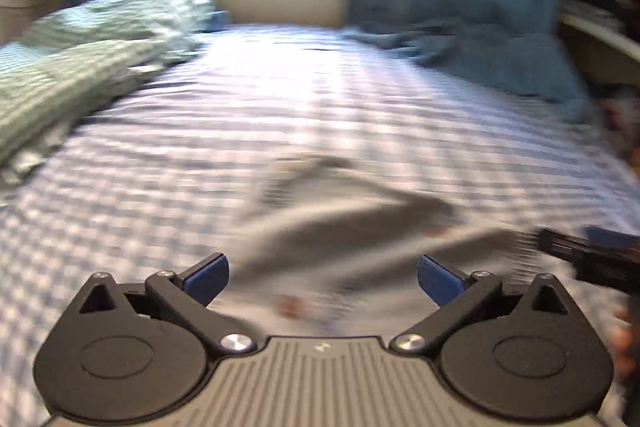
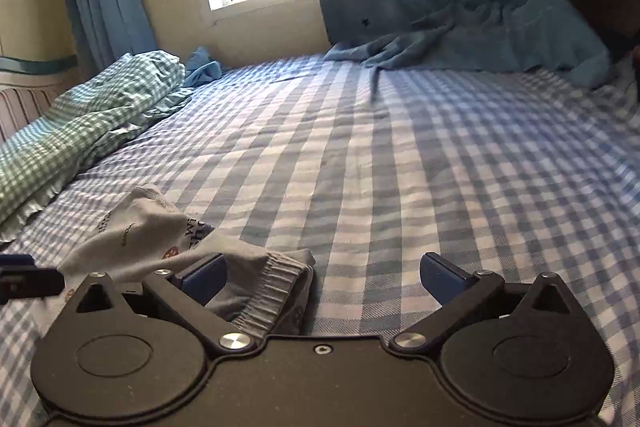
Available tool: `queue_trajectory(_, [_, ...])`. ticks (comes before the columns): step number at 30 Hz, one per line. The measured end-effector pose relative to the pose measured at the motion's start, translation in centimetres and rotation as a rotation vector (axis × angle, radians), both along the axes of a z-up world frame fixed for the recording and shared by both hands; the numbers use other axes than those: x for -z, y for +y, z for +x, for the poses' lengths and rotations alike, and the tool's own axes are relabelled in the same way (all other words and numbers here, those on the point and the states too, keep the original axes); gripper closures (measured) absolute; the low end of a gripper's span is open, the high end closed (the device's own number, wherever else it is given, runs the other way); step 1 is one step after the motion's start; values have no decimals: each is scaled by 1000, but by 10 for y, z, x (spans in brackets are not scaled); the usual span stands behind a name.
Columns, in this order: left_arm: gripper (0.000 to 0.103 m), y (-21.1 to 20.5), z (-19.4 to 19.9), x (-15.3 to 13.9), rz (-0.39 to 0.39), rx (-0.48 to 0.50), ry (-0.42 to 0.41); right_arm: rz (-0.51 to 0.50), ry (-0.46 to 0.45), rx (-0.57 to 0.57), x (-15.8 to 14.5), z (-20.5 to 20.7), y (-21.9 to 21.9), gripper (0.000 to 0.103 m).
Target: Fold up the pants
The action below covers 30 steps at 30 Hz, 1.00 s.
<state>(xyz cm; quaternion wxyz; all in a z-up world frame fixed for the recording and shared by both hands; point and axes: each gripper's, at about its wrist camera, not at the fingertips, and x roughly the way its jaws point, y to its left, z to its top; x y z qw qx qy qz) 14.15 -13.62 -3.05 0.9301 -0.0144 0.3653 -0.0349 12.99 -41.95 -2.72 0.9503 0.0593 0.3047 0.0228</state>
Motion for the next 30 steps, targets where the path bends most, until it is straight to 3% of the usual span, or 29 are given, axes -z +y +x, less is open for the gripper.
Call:
queue_trajectory(3, [0,25,22,20,63,-69,39,-82,-24,-22,3,-6,49,1])
queue_trajectory(5, [1,33,34,37,128,-80,111,-162,0,-71,14,-9,84,1])
queue_trajectory(7, [0,48,32,46,119,-48,123,-288,13,-116,29,-17,110,1])
queue_trajectory(10, [0,65,25,47,71,-9,112,-475,3,-68,46,-38,113,1])
queue_trajectory(14, [0,76,23,44,57,58,125,-400,-25,-13,40,-68,75,1])
queue_trajectory(17, [0,76,32,26,96,83,120,-370,-23,35,28,-73,66,1])
queue_trajectory(21, [0,57,56,-7,95,142,-28,-405,-119,104,4,-50,91,1])
queue_trajectory(23, [0,37,79,-8,130,154,-42,-417,-141,79,0,-18,111,1])
queue_trajectory(26, [0,4,117,17,210,194,-33,-457,-141,52,8,29,138,1])
queue_trajectory(28, [0,-7,138,43,266,195,-23,-535,-94,40,27,52,148,1])
queue_trajectory(30, [0,-3,147,55,235,193,-27,-645,-63,48,47,61,145,1])
